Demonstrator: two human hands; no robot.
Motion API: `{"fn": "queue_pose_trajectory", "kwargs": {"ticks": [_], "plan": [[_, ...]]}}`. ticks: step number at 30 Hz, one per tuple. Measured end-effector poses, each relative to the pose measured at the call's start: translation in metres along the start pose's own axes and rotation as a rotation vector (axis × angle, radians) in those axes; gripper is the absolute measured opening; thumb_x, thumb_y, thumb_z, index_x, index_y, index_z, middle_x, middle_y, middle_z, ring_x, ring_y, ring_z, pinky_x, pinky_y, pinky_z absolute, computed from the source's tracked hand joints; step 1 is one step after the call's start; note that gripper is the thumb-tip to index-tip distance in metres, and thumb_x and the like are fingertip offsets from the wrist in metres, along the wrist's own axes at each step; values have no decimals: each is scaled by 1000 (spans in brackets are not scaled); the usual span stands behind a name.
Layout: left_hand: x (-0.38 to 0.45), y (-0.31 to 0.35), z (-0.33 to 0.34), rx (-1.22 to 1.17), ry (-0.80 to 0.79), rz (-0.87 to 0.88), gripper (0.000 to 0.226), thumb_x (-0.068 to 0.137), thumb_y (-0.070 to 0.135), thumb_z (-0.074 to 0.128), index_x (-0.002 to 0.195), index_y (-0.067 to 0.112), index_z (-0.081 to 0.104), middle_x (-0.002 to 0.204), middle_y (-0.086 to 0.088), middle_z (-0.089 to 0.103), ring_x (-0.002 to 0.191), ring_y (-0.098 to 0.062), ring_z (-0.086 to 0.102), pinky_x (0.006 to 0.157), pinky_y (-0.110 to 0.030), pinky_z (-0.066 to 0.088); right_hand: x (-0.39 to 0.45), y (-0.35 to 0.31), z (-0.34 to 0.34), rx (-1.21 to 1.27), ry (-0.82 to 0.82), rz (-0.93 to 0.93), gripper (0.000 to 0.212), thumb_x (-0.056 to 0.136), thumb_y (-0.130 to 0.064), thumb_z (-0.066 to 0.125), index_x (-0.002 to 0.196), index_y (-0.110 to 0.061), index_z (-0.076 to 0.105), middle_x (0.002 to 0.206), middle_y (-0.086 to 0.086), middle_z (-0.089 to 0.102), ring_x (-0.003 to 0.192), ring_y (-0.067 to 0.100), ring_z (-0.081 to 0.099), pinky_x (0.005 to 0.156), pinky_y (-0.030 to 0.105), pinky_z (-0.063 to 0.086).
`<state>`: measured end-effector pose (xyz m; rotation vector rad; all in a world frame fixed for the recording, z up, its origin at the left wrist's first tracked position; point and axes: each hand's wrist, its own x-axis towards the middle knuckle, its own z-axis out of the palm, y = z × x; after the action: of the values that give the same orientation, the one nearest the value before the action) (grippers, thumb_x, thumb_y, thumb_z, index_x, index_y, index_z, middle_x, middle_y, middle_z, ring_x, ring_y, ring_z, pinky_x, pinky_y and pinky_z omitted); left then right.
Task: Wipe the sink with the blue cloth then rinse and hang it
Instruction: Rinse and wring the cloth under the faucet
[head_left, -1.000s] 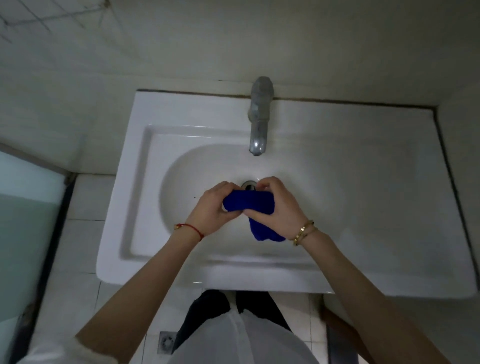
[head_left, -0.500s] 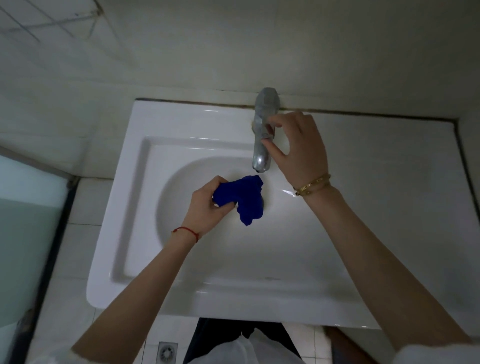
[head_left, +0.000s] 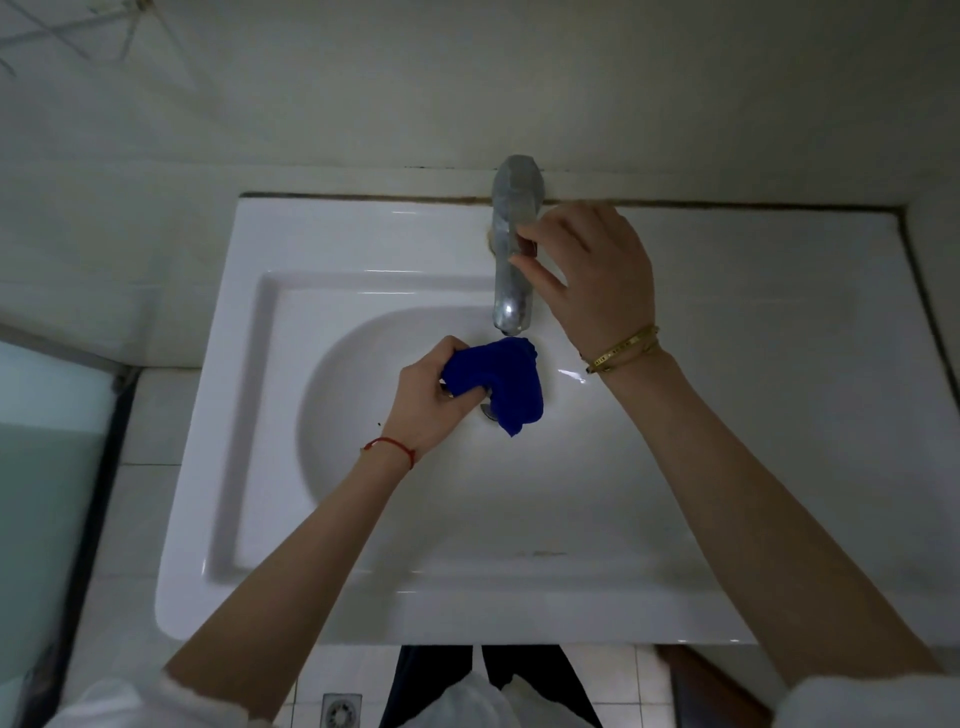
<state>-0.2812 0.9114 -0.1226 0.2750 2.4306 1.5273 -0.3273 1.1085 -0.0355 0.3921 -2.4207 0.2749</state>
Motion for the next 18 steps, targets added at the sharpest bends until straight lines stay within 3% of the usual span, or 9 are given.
{"fn": "queue_pose_trajectory", "kwargs": {"ticks": [10, 15, 18], "plan": [[10, 1, 5, -28, -5, -11, 33, 80, 1, 74, 103, 16, 57, 92, 12, 65, 86, 0, 62, 73, -9, 49, -4, 0, 8, -28, 95, -16, 17, 85, -27, 72, 89, -10, 71, 84, 7, 66, 79, 25, 61, 68, 31, 48], [12, 2, 5, -62, 4, -27, 34, 79, 0, 74, 103, 17, 57, 92, 13, 65, 83, 5, 62, 71, -10, 50, 3, 0, 6, 26, 115, 33, 18, 86, -27, 70, 88, -9, 71, 82, 8, 65, 75, 25, 59, 70, 29, 45], [13, 5, 5, -92, 22, -40, 34, 80, 0, 74, 106, 14, 57, 94, 7, 66, 86, -3, 63, 72, -10, 50, 7, 0, 5, 61, 93, 80, 20, 86, -28, 71, 90, -8, 72, 83, 8, 64, 75, 25, 59, 71, 27, 44]]}}
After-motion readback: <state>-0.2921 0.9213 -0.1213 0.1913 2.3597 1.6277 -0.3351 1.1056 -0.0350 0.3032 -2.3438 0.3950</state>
